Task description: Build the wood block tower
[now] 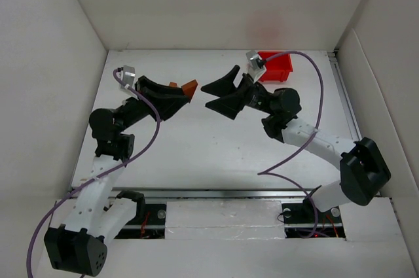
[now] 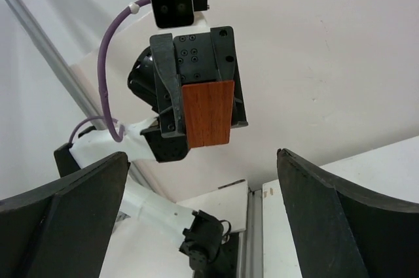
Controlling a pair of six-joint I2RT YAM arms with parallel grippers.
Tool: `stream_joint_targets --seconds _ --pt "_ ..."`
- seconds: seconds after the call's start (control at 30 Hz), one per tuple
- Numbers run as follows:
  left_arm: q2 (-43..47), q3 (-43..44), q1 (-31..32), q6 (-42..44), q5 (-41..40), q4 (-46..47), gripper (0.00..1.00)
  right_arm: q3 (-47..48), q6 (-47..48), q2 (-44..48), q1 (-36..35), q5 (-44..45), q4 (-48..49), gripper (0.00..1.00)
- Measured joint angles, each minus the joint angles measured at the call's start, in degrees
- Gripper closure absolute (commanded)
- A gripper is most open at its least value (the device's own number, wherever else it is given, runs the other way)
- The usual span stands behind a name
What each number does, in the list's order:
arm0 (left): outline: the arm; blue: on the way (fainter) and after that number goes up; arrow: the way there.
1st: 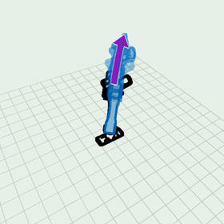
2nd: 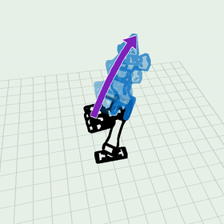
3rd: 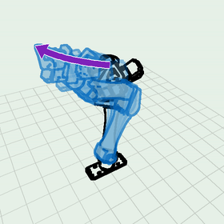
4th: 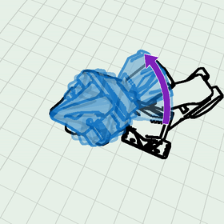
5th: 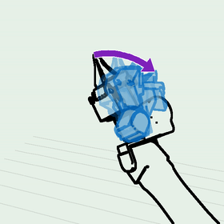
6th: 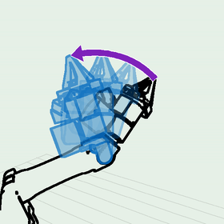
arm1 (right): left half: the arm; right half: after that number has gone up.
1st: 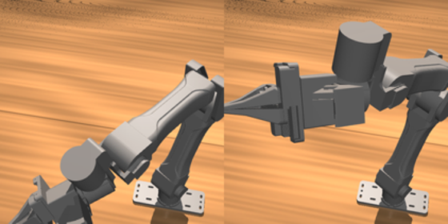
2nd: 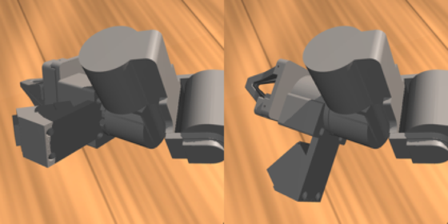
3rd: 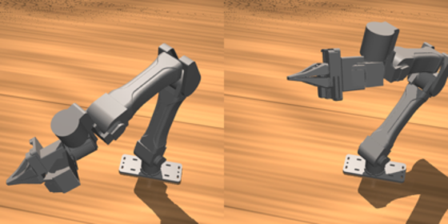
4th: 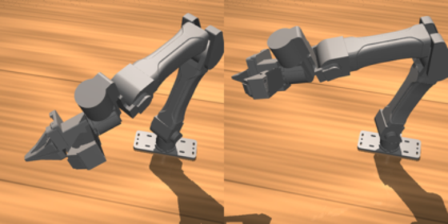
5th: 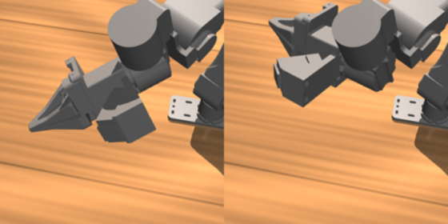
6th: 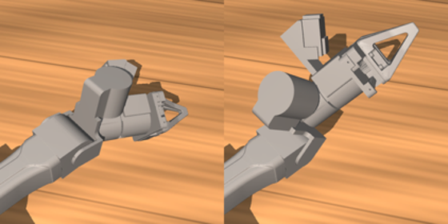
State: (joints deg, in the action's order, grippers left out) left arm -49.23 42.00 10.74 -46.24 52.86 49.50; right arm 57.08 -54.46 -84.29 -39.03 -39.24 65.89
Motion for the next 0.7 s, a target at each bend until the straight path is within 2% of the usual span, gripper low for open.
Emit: stream_joint_targets --seconds 0.07,0.2,0.3,0.5,0.7 --pt "0.0 1.2 0.0 2.8 -0.6 -3.3 1.00 -1.7 -0.3 1.3 1.7 -0.2 0.6 0.00" --pt "-1.4 8.6 0.0 13.6 -6.7 -17.5 1.00 -8.0 1.2 6.8 8.4 0.0 -0.7 0.00" --pt "-3.8 13.1 -0.4 23.6 -15.9 -26.3 1.00 -12.1 7.0 13.6 12.3 2.6 -9.7 0.00" --pt "-14.7 19.0 -0.9 40.5 -28.2 -40.0 1.00 -14.0 21.3 29.0 12.3 13.1 -33.2 0.00" --pt "-30.9 28.6 -1.1 50.3 -34.8 -46.2 1.00 -21.0 27.4 39.0 12.3 19.8 -44.0 0.00"
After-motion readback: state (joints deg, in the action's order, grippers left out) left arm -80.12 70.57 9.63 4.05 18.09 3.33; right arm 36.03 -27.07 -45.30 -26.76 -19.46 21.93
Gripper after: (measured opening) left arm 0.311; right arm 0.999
